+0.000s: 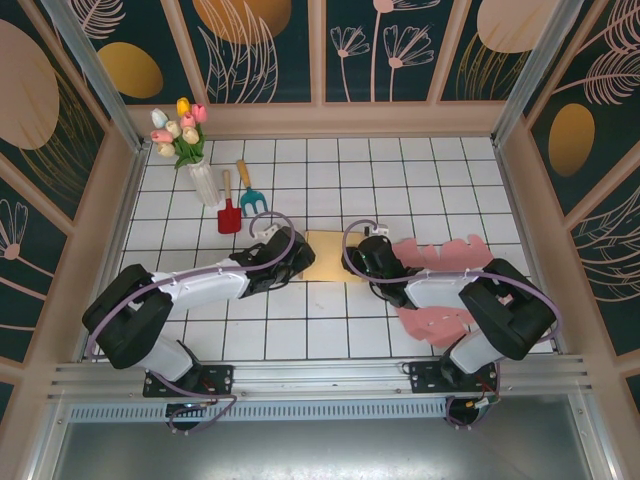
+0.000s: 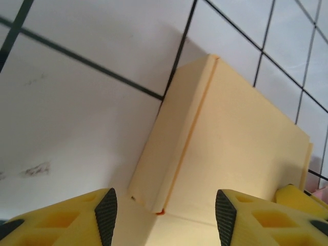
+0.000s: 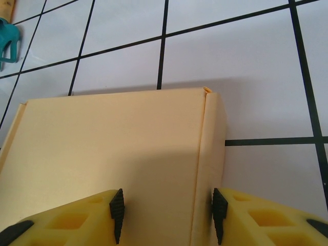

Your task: Fold the paper box

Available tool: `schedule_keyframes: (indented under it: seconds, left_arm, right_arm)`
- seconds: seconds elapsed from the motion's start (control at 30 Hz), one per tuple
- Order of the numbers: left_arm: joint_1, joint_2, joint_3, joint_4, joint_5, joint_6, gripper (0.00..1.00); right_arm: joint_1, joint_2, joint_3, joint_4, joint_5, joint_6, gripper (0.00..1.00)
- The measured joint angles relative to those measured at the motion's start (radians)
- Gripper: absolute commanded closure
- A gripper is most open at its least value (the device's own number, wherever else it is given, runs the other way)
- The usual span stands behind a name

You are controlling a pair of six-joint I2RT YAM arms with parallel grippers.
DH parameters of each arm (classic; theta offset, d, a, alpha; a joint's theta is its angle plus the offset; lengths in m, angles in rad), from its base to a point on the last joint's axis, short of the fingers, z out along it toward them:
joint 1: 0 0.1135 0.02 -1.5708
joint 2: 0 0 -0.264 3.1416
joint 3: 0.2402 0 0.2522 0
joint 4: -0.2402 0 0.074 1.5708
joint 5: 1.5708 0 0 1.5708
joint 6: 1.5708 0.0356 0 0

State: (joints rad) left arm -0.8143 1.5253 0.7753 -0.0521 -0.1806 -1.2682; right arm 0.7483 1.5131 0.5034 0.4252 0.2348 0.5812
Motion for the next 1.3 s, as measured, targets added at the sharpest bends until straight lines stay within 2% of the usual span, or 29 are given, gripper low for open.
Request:
schedule_keyframes:
  seconds: [0.2,0.43,0.47,0.53,0.87,1.3]
  left_arm:
    - [-0.015,0.035,0.049,-0.082,-0.01,-0.09,0.42]
    - [-0.018,0.054,0.07,-0.098,-0.015,-0.134,0.29]
    - [-0.018,0.054,0.075,-0.098,-0.016,-0.137,0.26]
    - [-0.018,0.054,0.086,-0.098,-0.019,-0.144,0.02]
    - [-0.018,0.119,0.175,-0.146,-0.009,-0.166,0.02]
    - [-0.037,0.145,0.218,-0.207,0.025,-0.219,0.07]
  right_arm:
    - [0.0,0.002,-0.011,0.023,0.0,0.002,0.5]
    - [0.0,0.008,-0.021,0.051,0.0,0.005,0.5]
    - [0.0,0.008,-0.021,0.052,0.0,0.005,0.5]
    - [0.0,0.011,-0.022,0.058,0.0,0.005,0.5]
    - [0.0,0.024,-0.022,0.078,0.001,0.005,0.5]
    - [0.0,0.028,-0.029,0.097,0.001,0.005,0.5]
